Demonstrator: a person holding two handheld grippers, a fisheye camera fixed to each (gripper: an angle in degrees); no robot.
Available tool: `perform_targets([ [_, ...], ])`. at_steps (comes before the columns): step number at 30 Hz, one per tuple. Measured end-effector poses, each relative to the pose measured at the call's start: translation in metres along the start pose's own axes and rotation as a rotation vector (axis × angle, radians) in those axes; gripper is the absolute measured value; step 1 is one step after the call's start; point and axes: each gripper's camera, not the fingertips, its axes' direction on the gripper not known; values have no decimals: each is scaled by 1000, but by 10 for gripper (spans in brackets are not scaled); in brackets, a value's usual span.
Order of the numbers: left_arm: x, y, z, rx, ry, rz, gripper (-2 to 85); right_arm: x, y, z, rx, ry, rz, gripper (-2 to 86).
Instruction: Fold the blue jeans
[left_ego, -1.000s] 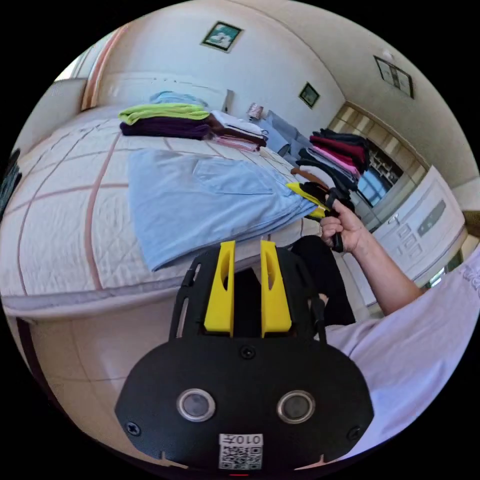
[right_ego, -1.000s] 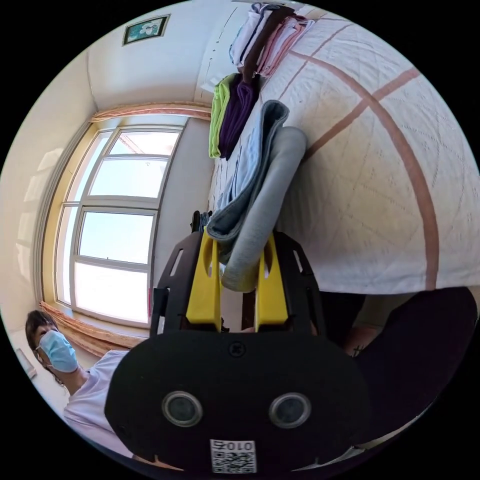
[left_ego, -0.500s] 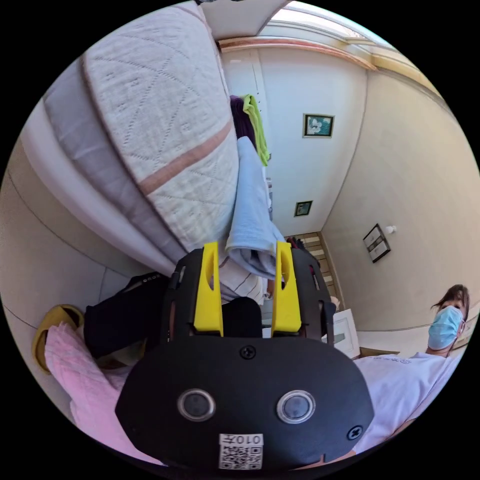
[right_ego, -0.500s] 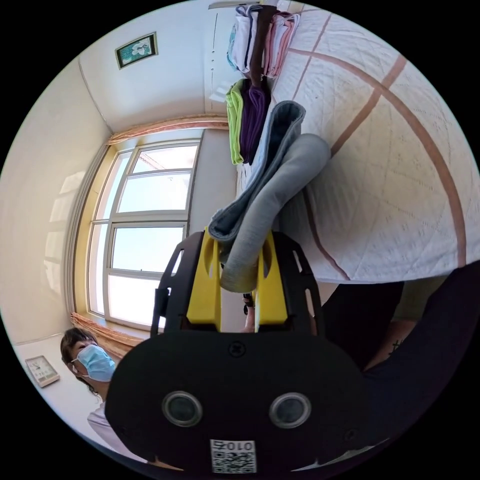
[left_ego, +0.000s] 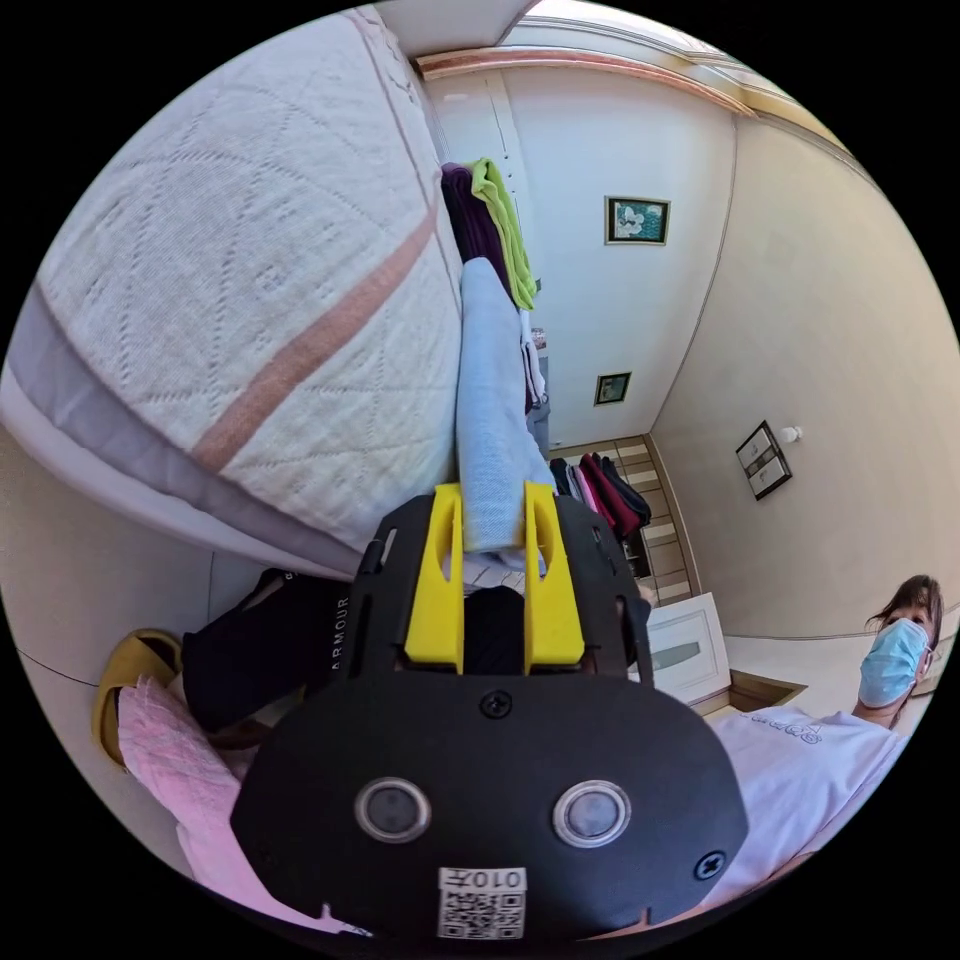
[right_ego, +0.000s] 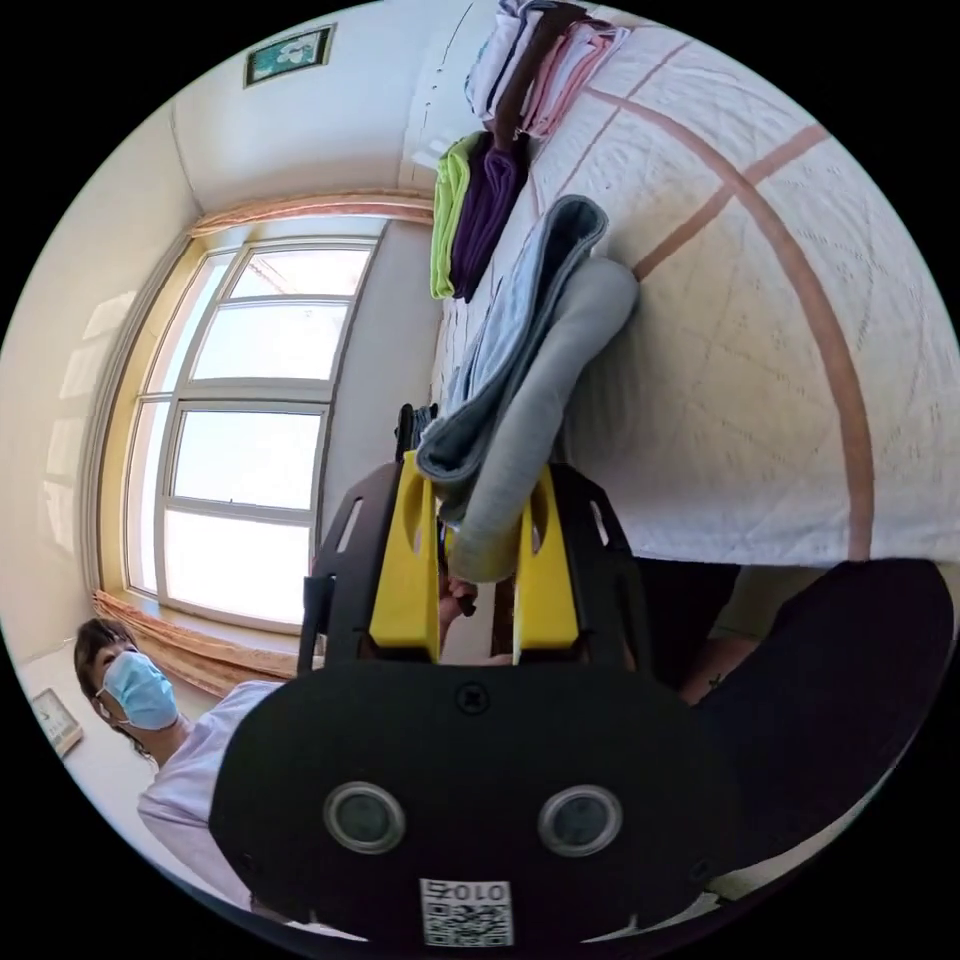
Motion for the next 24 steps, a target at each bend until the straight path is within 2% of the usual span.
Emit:
perform_targets([
  [7, 29, -25, 12, -28, -29, 51, 83, -1, -13, 20, -34, 173, 5, 113],
  [11, 44, -40, 20, -48, 27, 61, 75, -1, -20, 29, -3, 145, 19, 99],
  [16, 131, -94, 27, -124, 70, 264, 64, -57, -40, 30, 23, 189, -121, 94],
  [24, 261, -191, 17, -90, 134, 472, 62, -147, -102, 41, -44, 56, -360, 91],
])
